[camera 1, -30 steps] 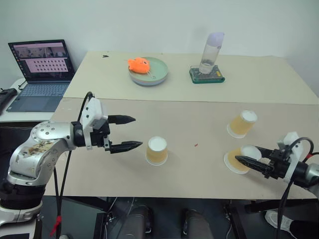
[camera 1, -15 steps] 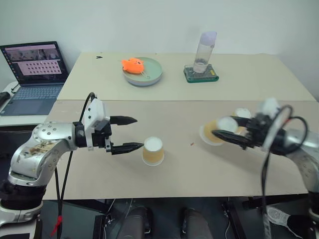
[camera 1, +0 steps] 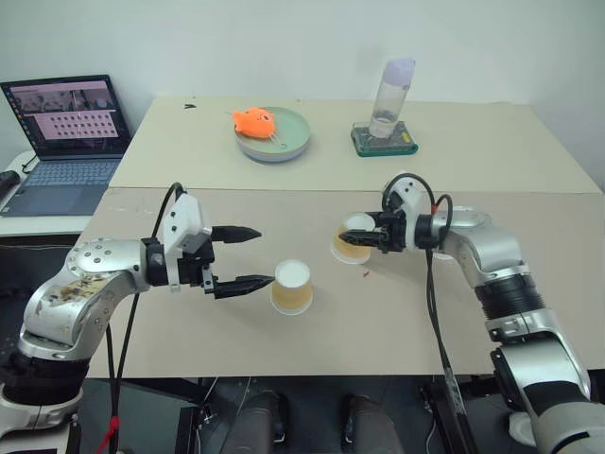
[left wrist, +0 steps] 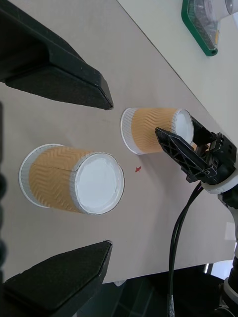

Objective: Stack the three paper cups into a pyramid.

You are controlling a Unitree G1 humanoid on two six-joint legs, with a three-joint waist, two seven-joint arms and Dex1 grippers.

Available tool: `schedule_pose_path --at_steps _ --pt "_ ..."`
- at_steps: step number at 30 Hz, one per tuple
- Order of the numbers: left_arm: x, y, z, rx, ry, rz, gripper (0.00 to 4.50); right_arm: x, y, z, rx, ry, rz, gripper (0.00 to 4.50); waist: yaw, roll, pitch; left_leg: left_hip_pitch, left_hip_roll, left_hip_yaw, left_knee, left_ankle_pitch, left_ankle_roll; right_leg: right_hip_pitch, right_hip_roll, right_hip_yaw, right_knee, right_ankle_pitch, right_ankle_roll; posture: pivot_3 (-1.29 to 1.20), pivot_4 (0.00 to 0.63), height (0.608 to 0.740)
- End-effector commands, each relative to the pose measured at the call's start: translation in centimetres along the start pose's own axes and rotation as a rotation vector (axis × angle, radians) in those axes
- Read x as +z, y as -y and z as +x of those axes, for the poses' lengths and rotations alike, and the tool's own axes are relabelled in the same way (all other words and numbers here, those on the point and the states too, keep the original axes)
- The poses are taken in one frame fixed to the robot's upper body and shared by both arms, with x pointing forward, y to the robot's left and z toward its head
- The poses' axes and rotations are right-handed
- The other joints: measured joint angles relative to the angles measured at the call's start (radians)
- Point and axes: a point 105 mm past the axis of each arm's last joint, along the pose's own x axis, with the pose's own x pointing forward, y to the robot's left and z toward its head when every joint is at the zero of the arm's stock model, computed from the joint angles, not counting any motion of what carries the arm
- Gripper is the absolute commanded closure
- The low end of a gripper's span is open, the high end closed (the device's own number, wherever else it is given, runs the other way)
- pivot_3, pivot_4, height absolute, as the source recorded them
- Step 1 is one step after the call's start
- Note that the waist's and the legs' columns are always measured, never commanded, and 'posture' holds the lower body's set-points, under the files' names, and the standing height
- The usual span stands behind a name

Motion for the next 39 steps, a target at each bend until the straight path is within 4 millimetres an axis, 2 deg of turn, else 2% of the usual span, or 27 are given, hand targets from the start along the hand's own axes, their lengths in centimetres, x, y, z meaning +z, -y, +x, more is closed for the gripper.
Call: schedule_pose_path --at_steps 1,5,11,13,22,23,26,32,39 --pt "1.2 0.3 -0.4 0.011 0.024 0.042 0.00 -0.6 0.6 0.2 -0.021 -0.024 0.032 1.87 -0.007 0.000 0.000 0.000 0.000 0.000 0.000 -0.001 -0.001 0.000 0.000 0.000 0.000 0.000 0.000 0.00 0.150 0.740" --pt "1.2 0.2 -0.5 0.025 0.021 0.044 0.00 -0.8 0.2 0.4 -0.009 -0.042 0.048 1.87 -0.011 0.000 0.000 0.002 0.000 0.000 0.000 -0.001 -0.003 0.002 0.000 0.000 0.000 0.000 0.000 0.00 0.150 0.740" --pt "1.3 -0.1 -0.5 0.034 0.019 0.053 0.00 -0.8 -2.3 0.7 0.084 -0.040 0.081 1.87 -0.014 0.000 0.000 0.003 0.000 0.000 -0.001 -0.003 -0.007 0.002 0.000 0.000 0.000 0.000 0.000 0.00 0.150 0.740" --pt "1.3 -0.1 -0.4 0.033 0.021 0.053 0.00 -1.1 -2.6 0.9 0.087 -0.049 0.091 1.87 -0.016 0.000 0.000 0.003 0.000 0.000 -0.001 0.000 -0.011 0.002 0.000 0.000 0.000 0.000 0.000 0.00 0.150 0.740" --pt "1.2 -0.3 -0.3 0.030 0.019 0.052 0.00 -1.9 -2.8 1.8 0.069 -0.054 0.106 1.87 -0.022 0.000 -0.001 0.003 0.000 0.000 -0.002 -0.002 -0.008 0.002 0.001 0.000 0.001 0.000 0.000 0.00 0.150 0.740" --pt "1.2 -0.3 -0.3 0.031 0.017 0.053 0.00 -1.9 -2.7 1.9 0.060 -0.053 0.106 0.91 -0.022 0.000 -0.001 0.003 0.000 0.000 -0.002 -0.002 -0.008 0.002 0.001 0.000 0.001 0.000 0.000 0.00 0.150 0.740" --pt "1.2 -0.5 -0.3 0.038 0.018 0.050 0.00 -1.8 -2.7 1.8 0.057 -0.049 0.108 0.06 -0.019 0.000 -0.001 0.004 0.001 0.000 -0.002 -0.002 -0.008 0.002 0.001 0.000 0.001 0.000 0.000 0.00 0.150 0.740" --pt "1.2 -0.5 -0.2 0.031 0.020 0.048 0.00 -1.2 -3.1 1.2 0.070 -0.038 0.097 0.01 -0.017 0.000 0.000 0.002 0.000 0.000 -0.002 0.000 -0.011 0.001 0.001 0.000 0.000 0.000 0.000 0.00 0.150 0.740" --pt "1.2 -0.4 -0.1 0.025 0.023 0.047 0.00 -0.4 -2.6 -0.3 0.025 -0.024 0.045 0.01 -0.016 0.000 0.000 0.002 0.000 0.000 -0.002 -0.001 -0.010 0.001 0.001 0.000 0.000 0.000 0.000 0.00 0.150 0.740"
